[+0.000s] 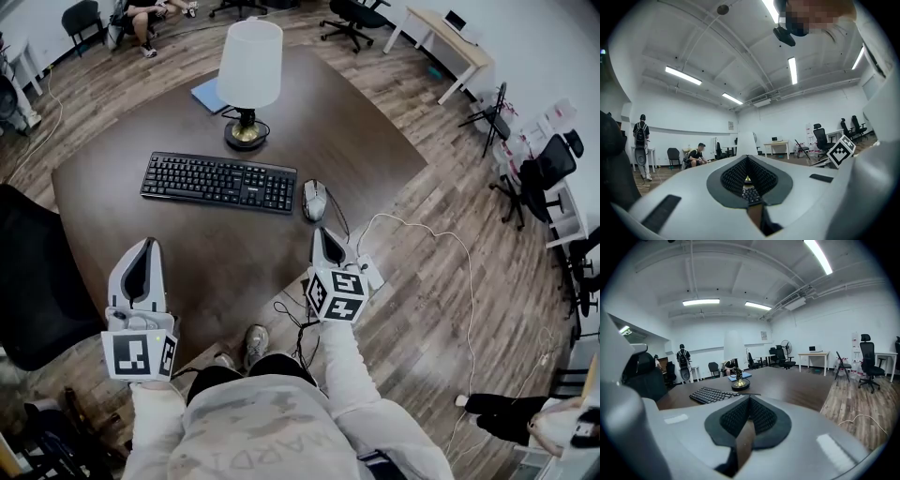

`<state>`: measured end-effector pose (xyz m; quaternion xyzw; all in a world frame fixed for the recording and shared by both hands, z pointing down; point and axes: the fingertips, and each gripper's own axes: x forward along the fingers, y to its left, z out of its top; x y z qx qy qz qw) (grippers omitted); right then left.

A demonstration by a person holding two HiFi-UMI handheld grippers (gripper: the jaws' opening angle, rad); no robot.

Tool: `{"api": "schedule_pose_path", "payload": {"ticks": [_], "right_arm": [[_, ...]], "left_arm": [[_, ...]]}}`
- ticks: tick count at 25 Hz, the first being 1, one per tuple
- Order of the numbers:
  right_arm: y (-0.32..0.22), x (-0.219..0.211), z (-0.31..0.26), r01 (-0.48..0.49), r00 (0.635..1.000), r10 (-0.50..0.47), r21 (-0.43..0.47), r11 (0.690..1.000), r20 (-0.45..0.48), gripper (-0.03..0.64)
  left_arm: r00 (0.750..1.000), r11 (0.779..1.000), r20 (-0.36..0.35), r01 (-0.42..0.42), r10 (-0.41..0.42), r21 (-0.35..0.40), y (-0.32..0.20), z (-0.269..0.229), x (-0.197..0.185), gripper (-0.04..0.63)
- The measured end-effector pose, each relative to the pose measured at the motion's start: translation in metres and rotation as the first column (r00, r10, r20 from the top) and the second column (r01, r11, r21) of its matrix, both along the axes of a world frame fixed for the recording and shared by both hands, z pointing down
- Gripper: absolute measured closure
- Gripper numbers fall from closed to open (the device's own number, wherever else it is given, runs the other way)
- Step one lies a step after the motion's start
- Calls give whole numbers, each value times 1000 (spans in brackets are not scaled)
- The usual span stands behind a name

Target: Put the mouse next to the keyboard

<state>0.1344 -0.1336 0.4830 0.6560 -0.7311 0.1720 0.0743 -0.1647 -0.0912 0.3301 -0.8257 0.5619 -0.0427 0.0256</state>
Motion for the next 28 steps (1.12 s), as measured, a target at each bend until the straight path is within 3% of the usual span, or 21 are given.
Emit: {"api": "schedule_pose_path", "payload": {"ticks": [28], "right_arm": [[133, -33, -87, -40, 995, 55, 167, 985, -83, 606]], "left_arm": [[993, 991, -29, -115, 117, 67, 85, -29, -19, 593]]}}
